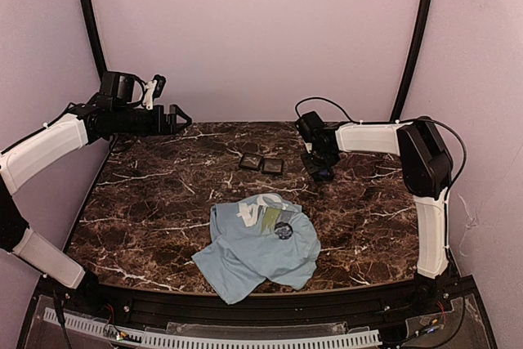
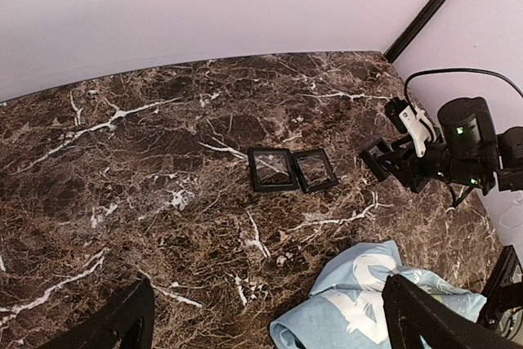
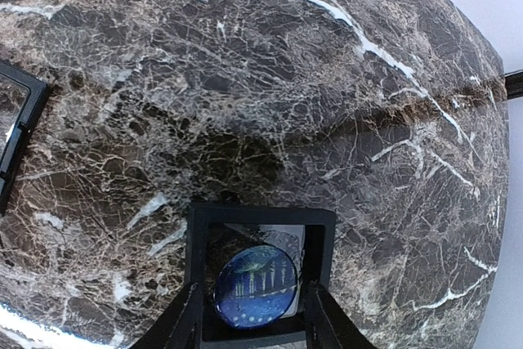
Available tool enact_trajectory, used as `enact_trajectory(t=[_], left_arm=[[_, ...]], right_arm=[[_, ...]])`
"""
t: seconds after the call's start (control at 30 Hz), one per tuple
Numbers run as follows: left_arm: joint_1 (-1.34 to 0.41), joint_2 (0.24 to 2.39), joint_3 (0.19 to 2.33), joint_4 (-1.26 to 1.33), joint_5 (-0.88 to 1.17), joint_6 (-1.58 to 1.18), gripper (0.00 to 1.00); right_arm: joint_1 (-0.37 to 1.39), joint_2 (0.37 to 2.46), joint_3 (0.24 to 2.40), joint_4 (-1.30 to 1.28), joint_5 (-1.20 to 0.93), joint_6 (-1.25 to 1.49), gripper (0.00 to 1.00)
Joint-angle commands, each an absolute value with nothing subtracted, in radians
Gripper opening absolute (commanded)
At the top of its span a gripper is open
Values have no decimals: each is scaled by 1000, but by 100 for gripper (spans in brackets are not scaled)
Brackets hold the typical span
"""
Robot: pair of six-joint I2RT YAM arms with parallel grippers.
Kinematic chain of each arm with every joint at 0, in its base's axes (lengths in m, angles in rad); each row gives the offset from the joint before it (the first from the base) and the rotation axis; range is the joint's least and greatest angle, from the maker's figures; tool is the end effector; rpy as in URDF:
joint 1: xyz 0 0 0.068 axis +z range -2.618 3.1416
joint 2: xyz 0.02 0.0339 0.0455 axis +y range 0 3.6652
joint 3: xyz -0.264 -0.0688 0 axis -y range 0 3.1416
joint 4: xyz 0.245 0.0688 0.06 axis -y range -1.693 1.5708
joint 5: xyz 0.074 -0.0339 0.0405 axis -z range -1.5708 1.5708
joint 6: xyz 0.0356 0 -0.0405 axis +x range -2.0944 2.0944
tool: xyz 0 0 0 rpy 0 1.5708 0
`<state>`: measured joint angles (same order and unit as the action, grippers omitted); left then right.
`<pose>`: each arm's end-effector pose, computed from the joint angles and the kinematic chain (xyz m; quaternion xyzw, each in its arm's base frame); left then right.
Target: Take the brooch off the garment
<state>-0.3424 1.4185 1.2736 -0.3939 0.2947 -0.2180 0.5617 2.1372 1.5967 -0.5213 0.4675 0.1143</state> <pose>0.3015 -0.1185 0.3430 0.1258 0.8542 -0.2577 0.4337 0.3929 0.2283 0.1693 -0.1520 0.9309 -0.1303 0.3054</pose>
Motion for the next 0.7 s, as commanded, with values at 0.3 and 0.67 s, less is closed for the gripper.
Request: enact_trajectory(t=[0.3, 0.67], left_arm=[[-342, 1390, 1249, -389, 316, -201, 98], [-384, 1429, 1218, -301, 512, -184, 93]], right_arm=[[552, 1909, 1480, -438, 338, 160, 44], [565, 1473, 1201, -433, -124, 189, 46]])
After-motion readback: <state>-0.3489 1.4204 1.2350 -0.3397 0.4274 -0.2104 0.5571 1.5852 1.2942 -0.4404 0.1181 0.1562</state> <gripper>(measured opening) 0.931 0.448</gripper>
